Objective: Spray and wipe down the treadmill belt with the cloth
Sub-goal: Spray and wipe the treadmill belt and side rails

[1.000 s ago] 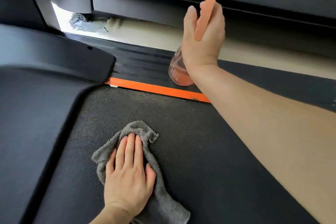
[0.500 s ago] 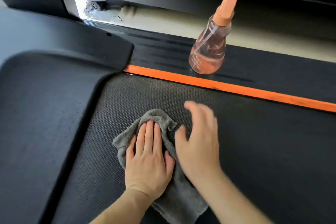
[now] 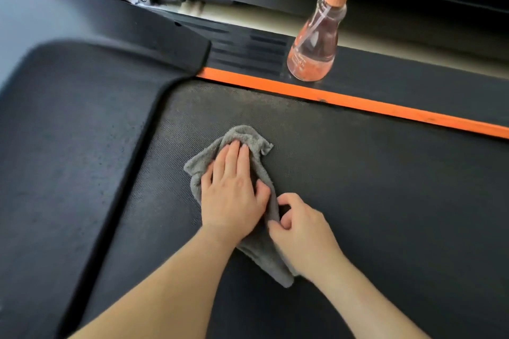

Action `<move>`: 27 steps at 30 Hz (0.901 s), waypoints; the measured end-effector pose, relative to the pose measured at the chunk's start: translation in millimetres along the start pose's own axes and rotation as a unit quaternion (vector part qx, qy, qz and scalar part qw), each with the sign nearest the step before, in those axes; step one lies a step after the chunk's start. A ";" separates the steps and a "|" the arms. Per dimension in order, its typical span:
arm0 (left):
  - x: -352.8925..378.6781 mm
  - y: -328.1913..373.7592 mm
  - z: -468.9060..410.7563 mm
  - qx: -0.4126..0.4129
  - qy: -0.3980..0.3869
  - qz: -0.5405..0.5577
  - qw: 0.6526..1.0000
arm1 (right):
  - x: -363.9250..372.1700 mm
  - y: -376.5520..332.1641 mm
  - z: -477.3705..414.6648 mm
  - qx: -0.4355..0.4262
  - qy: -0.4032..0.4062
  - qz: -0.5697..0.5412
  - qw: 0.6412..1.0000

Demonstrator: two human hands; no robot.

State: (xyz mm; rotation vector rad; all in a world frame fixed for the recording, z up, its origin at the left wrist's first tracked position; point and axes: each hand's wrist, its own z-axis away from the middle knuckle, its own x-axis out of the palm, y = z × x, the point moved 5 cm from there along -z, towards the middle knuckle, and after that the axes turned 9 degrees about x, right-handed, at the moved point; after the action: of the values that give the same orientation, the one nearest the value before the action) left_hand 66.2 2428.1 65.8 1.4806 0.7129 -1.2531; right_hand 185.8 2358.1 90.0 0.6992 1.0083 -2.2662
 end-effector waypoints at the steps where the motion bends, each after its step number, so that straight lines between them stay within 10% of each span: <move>1: -4.9 -1.6 0.7 -0.003 -0.007 0.027 1.000 | -1.7 3.0 0.9 0.011 -0.027 -0.034 0.999; 8: -47.7 -3.6 8.3 -0.097 0.008 0.118 0.988 | -39.1 24.7 19.3 0.091 -0.106 -0.266 0.954; 17: -45.4 7.5 1.4 -0.089 -0.178 -0.068 0.978 | -70.1 61.1 41.8 0.136 -0.195 -0.186 0.953; 21: -59.1 -7.1 15.4 -0.214 -0.074 0.171 0.959 | -98.5 50.8 43.8 0.115 -0.200 -0.167 0.959; 27: -85.8 -7.4 47.8 -0.300 0.118 0.514 0.795 | -135.3 29.1 41.0 0.046 -0.172 -0.101 0.979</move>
State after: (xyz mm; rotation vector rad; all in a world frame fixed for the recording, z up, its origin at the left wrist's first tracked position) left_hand 19.2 2399.9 147.7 1.1669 0.2885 0.0234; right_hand 291.6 2347.0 187.5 0.2323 0.8426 -2.5092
